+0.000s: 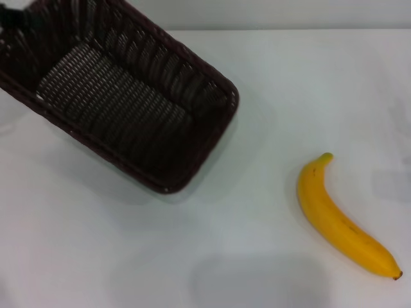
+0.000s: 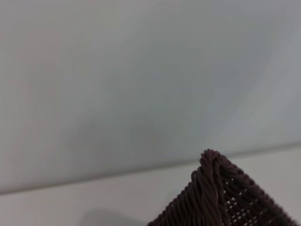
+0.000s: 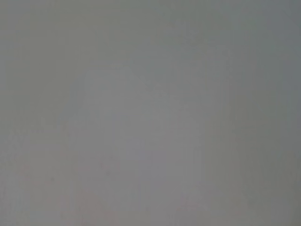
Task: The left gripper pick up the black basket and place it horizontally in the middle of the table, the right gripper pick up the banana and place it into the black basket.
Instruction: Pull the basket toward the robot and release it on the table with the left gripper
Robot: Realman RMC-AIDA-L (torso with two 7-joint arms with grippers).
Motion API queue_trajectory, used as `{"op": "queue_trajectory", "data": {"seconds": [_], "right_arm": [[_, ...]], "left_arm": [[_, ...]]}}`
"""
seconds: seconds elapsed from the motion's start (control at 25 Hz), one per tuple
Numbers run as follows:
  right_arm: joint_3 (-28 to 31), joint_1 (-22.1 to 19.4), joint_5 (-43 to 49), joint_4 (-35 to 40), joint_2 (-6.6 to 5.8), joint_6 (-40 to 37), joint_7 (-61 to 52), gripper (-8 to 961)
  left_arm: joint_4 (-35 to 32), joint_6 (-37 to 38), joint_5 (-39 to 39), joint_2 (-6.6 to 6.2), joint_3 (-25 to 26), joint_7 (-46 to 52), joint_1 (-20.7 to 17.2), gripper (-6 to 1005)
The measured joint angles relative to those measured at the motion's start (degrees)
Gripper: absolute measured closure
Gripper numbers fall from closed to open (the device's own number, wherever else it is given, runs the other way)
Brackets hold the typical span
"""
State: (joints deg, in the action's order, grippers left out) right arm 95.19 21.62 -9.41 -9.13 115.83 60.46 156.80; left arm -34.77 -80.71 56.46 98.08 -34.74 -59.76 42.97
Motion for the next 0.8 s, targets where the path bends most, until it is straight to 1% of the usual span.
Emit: {"op": "queue_trajectory", "data": {"seconds": [0.08, 0.16, 0.24, 0.28, 0.32, 0.48, 0.52, 0.56, 0.6, 0.64, 0.68, 0.76, 0.8], "right_arm": [[0.08, 0.09, 0.0, -0.03, -0.07, -0.06, 0.1, 95], [0.13, 0.19, 0.0, -0.05, -0.1, -0.08, 0.12, 95], [0.16, 0.37, 0.0, -0.06, -0.15, -0.13, 0.16, 95], [0.16, 0.42, 0.0, -0.06, -0.17, -0.14, 0.18, 95], [0.17, 0.47, 0.0, -0.06, -0.19, -0.14, 0.21, 95], [0.24, 0.61, 0.0, -0.35, -0.33, -0.16, 0.25, 95], [0.27, 0.69, 0.0, -0.4, -0.38, -0.16, 0.27, 95], [0.29, 0.77, 0.0, -0.45, -0.42, -0.16, 0.28, 95], [0.31, 0.92, 0.01, -0.48, -0.47, -0.16, 0.33, 95], [0.34, 1.07, 0.01, -0.5, -0.51, -0.16, 0.43, 95], [0.35, 1.19, 0.01, -0.51, -0.52, -0.16, 0.66, 95], [0.39, 1.56, 0.01, -0.52, -0.53, -0.19, 1.66, 95], [0.41, 1.7, 0.01, -0.53, -0.54, -0.2, 2.08, 95]], "left_arm": [[-0.42, 0.12, 3.26, -0.02, 0.94, 0.68, -1.38, 816], [-0.43, 0.44, 5.09, 0.16, 3.32, 1.13, -2.44, 816], [-0.26, 0.54, 5.95, 0.8, 6.59, 1.29, -3.24, 815], [-0.15, 0.57, 6.5, 1.32, 7.92, 1.24, -3.61, 815], [-0.09, 0.64, 7.05, 1.74, 8.62, 1.18, -3.93, 815], [-0.19, 1.66, 11.14, 4.45, 10.03, 0.94, -5.95, 815], [-0.34, 2.09, 11.88, 5.35, 10.09, 0.93, -6.35, 815], [-0.48, 3.2, 12.83, 7.04, 10.11, 0.94, -7.05, 815], [-0.52, 3.99, 13.45, 8.05, 10.11, 0.94, -7.47, 815], [-0.52, 3.99, 13.45, 8.05, 10.11, 0.94, -7.47, 814], [-0.55, 4.92, 14.35, 9.3, 10.09, 0.84, -8.1, 814], [-0.62, 5.95, 16.69, 10.82, 10.01, 0.14, -9.1, 813], [-0.62, 6.41, 18.3, 11.92, 9.86, -0.49, -9.66, 812]]}}
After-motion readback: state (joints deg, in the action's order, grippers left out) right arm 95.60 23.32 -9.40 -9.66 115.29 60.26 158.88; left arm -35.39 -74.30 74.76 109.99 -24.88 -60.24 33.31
